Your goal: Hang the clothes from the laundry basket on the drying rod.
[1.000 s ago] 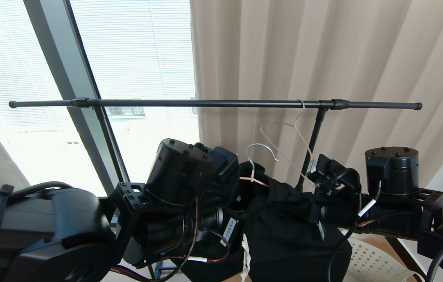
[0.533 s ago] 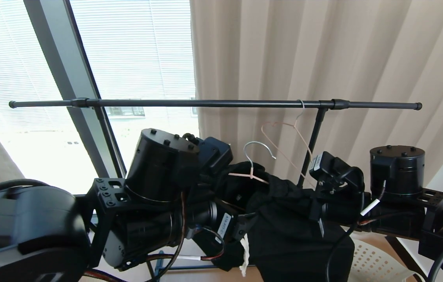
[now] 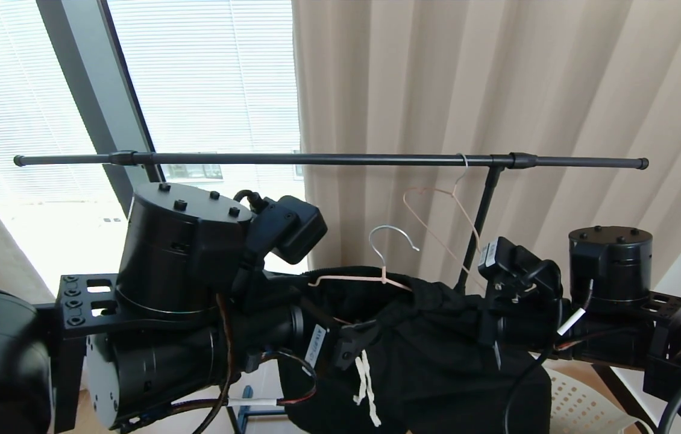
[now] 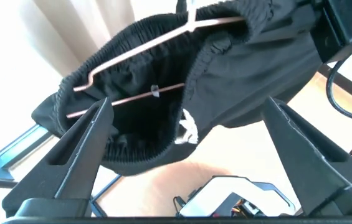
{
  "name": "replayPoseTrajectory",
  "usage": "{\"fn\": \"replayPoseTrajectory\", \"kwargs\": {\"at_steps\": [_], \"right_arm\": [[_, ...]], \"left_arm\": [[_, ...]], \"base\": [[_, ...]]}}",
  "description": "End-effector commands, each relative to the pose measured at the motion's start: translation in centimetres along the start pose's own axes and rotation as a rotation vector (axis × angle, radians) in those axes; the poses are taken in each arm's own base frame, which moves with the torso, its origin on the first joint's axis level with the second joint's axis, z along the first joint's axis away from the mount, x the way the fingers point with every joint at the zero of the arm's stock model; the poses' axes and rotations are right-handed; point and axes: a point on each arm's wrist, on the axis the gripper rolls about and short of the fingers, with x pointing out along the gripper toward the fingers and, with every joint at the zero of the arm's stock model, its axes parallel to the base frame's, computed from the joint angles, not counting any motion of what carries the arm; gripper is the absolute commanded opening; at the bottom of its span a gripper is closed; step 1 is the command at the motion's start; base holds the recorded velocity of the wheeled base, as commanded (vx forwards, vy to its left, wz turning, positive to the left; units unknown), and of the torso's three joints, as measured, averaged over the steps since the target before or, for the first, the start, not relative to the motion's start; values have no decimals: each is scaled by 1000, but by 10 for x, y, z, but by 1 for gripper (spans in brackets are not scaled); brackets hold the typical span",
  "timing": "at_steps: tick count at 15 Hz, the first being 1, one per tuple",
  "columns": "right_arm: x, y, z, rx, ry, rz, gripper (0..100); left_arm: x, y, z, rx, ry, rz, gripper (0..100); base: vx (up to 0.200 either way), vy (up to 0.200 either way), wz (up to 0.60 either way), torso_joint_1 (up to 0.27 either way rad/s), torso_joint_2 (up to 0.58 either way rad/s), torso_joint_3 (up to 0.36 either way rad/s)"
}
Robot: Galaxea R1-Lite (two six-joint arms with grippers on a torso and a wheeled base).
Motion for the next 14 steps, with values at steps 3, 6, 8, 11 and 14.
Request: {"fn": "replayPoseTrajectory", "kwargs": {"at_steps": [3, 6, 8, 11, 14], "right_arm": [[-5, -9, -5, 20, -14, 34, 0], [-11, -16, -7, 34, -54, 132, 0], [-12, -16, -8, 36, -66, 162, 0], [-14, -14, -9, 38, -78, 205, 0], [-19, -19, -9, 41, -103, 240, 0]], "left_arm": [[-20, 31, 0, 33, -32, 86, 100], [-46, 91, -6, 154, -84, 29, 100], [-53, 116, -13, 243, -107, -35, 100], [-42, 154, -34, 426, -195, -288, 100], [-15, 164, -53, 612, -157, -311, 100]], "base": [[0, 0, 0, 0, 0, 0], [0, 0, 0, 0, 0, 0], [0, 0, 0, 0, 0, 0], [0, 0, 0, 0, 0, 0], [0, 0, 0, 0, 0, 0]]}}
